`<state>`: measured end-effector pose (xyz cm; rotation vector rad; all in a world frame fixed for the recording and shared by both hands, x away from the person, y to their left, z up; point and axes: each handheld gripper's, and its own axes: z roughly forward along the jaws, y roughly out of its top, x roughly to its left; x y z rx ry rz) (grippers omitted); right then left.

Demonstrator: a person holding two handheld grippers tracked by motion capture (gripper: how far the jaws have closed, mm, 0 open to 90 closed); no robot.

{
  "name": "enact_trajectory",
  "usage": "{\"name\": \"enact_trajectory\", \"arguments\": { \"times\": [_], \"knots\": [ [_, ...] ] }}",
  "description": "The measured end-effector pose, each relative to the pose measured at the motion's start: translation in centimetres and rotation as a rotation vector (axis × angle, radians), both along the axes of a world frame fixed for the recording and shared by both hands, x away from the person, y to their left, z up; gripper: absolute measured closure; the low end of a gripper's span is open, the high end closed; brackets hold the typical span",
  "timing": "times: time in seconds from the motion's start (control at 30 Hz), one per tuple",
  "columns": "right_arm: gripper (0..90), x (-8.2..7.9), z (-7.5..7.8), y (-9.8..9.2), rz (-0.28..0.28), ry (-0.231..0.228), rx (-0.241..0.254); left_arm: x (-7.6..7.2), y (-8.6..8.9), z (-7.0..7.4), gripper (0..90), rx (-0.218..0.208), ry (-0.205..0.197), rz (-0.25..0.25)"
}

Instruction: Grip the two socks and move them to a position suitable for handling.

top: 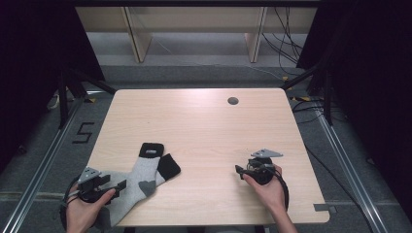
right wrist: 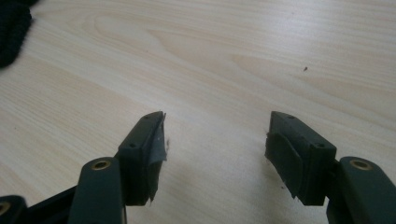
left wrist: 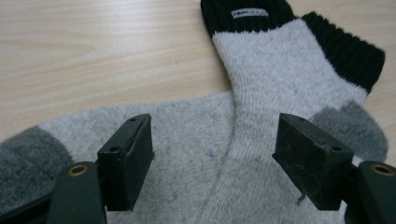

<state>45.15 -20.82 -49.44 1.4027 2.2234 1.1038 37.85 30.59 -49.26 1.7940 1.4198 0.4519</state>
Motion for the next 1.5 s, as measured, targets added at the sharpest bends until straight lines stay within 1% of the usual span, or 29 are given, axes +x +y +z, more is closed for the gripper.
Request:
{"name": "enact_trajectory", "arguments": {
  "times": [0.07,0.1,0.17,0.2,0.23,0.27,0.3,0.33,0.37,0.4,0.43,0.5,0.53,0.6,0.67,0.77,0.8,0.83,0.93,0.97,1.0,1.03,1.07,1.1,1.17,1.23,1.27,1.33,1.5],
  "knots": [
    [37.4,0.1,0.0,-0.1,0.005,-0.006,0.007,0.1,-0.1,0.2,27.8,-0.006,0.000,-0.011],
    [37.4,0.2,0.3,-0.1,0.014,0.007,0.009,0.3,-0.3,0.6,27.6,0.031,-0.005,-0.034],
    [37.4,0.2,0.4,-0.2,-0.004,0.012,0.011,0.4,-0.8,0.9,27.1,0.032,-0.002,-0.054],
    [37.4,0.3,0.4,-0.3,0.004,-0.003,0.013,0.4,-1.0,0.9,26.3,0.027,0.007,-0.079],
    [37.4,0.3,0.4,-0.3,0.004,-0.003,0.013,0.4,-1.0,0.9,25.4,0.027,0.007,-0.079],
    [37.4,0.3,0.4,-0.2,-0.006,0.008,0.021,0.4,-1.2,1.0,25.4,0.045,0.007,-0.103],
    [37.3,0.3,0.5,-0.3,0.013,0.003,0.004,0.4,-1.3,1.0,25.3,0.068,0.007,-0.123],
    [37.4,0.1,0.8,-0.2,-0.009,0.008,-0.001,0.4,-1.3,1.1,24.4,0.084,0.022,-0.140],
    [37.3,0.1,1.0,-0.3,0.002,-0.016,-0.021,0.4,-1.4,1.3,23.5,0.089,0.022,-0.152],
    [37.4,0.1,1.0,-0.2,-0.002,0.004,0.008,0.4,-1.4,1.3,22.9,0.089,0.022,-0.152],
    [37.3,0.0,1.2,-0.2,0.006,-0.008,-0.006,0.5,-1.4,1.5,21.4,0.094,0.019,-0.160],
    [37.3,-0.1,1.2,-0.1,0.011,-0.014,-0.002,0.6,-1.4,1.7,20.4,0.093,0.028,-0.165],
    [37.3,-0.3,1.4,0.1,0.010,-0.007,-0.011,0.7,-1.4,1.9,20.6,0.116,0.023,-0.179],
    [37.2,-0.4,1.5,0.1,0.006,0.000,-0.042,0.8,-1.4,2.0,20.4,0.112,0.019,-0.186],
    [37.2,-0.4,1.5,0.2,0.009,-0.006,-0.031,0.8,-1.4,1.9,20.1,0.101,0.005,-0.177],
    [37.2,-0.3,1.4,0.1,0.007,-0.010,-0.057,1.4,-1.2,1.8,19.3,0.122,0.039,-0.190],
    [37.2,-0.3,1.4,0.2,0.003,-0.006,-0.048,1.6,-1.2,1.7,19.3,0.126,0.046,-0.198],
    [37.2,-0.3,1.4,0.1,0.007,-0.007,-0.051,1.7,-1.2,1.7,19.0,0.151,0.061,-0.219],
    [37.2,-0.2,1.4,0.2,0.014,0.005,-0.049,2.0,-1.3,1.7,18.5,0.164,0.070,-0.235],
    [37.1,-0.1,1.4,0.1,0.024,-0.013,-0.064,2.1,-1.4,1.6,18.4,0.173,0.070,-0.244],
    [37.1,-0.3,1.5,0.3,0.017,0.010,-0.042,2.3,-1.6,1.6,17.8,0.178,0.081,-0.266],
    [37.2,-0.1,1.4,0.3,0.033,-0.019,-0.060,2.3,-1.6,1.6,17.6,0.178,0.081,-0.266],
    [37.1,-0.4,1.5,0.7,-0.002,0.010,-0.034,2.6,-1.8,1.4,17.1,0.185,0.085,-0.271],
    [37.2,-0.2,1.4,0.5,0.021,-0.011,-0.050,2.7,-1.8,1.4,16.1,0.186,0.087,-0.272],
    [37.2,-0.4,1.6,0.6,0.009,-0.003,-0.068,2.9,-2.0,1.2,15.6,0.193,0.090,-0.276],
    [37.2,-0.3,1.6,0.6,0.021,-0.008,-0.066,3.1,-2.2,1.0,15.6,0.198,0.098,-0.284],
    [37.2,-0.2,1.5,0.6,0.016,0.001,-0.042,3.1,-2.3,0.9,15.6,0.206,0.106,-0.294],
    [37.2,-0.2,1.4,0.6,0.023,-0.015,-0.056,3.2,-2.4,0.8,15.6,0.210,0.112,-0.292],
    [37.2,-0.5,1.9,0.6,0.007,0.026,-0.043,3.4,-2.6,0.1,14.3,0.202,0.132,-0.282]
  ]
}}
